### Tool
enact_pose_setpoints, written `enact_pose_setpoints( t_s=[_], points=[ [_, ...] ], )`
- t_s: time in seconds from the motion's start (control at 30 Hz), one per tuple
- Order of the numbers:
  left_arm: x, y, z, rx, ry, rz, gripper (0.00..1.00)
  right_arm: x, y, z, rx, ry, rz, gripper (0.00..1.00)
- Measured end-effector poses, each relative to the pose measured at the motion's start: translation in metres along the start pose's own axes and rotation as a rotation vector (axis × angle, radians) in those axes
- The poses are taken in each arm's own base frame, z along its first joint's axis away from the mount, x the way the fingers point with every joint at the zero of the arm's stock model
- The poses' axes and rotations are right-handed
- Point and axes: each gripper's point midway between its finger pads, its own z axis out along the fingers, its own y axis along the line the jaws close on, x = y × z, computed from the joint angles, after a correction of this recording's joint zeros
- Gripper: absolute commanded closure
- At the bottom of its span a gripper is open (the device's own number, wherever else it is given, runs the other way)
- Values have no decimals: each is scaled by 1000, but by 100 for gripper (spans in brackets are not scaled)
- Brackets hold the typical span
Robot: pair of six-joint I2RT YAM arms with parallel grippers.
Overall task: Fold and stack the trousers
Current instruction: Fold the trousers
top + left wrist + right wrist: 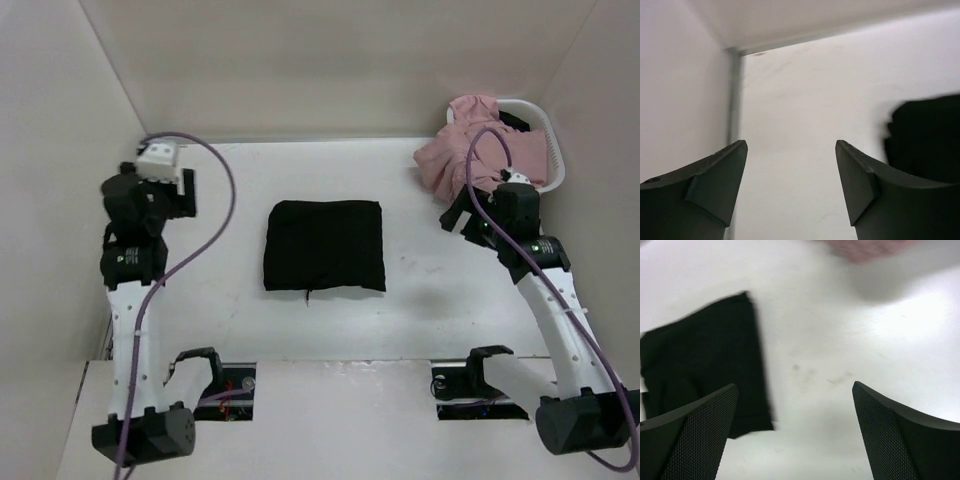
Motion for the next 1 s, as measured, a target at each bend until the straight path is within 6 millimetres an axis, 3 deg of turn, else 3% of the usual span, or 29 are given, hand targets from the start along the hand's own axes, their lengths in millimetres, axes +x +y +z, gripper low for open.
enact_pose_setpoints(
  t_s=[0.1,0.13,0.2,0.3,0.37,1.0],
  points=[
    [18,68,-18,-246,12,-107,30,10,-42,-6,144,52,17,0],
    [34,85,-22,-309,41,-142,30,14,-55,-10,185,63,29,0],
    [67,99,-25,-379,119,-189,30,16,-74,-18,246,67,56,0],
    [107,89,-19,-363,237,-219,30,15,-88,-29,289,48,85,0],
    [117,83,-20,-350,272,-228,30,14,-88,-32,288,42,85,0],
    [103,62,-25,-285,231,-208,30,15,-87,-33,280,47,73,0]
  ],
)
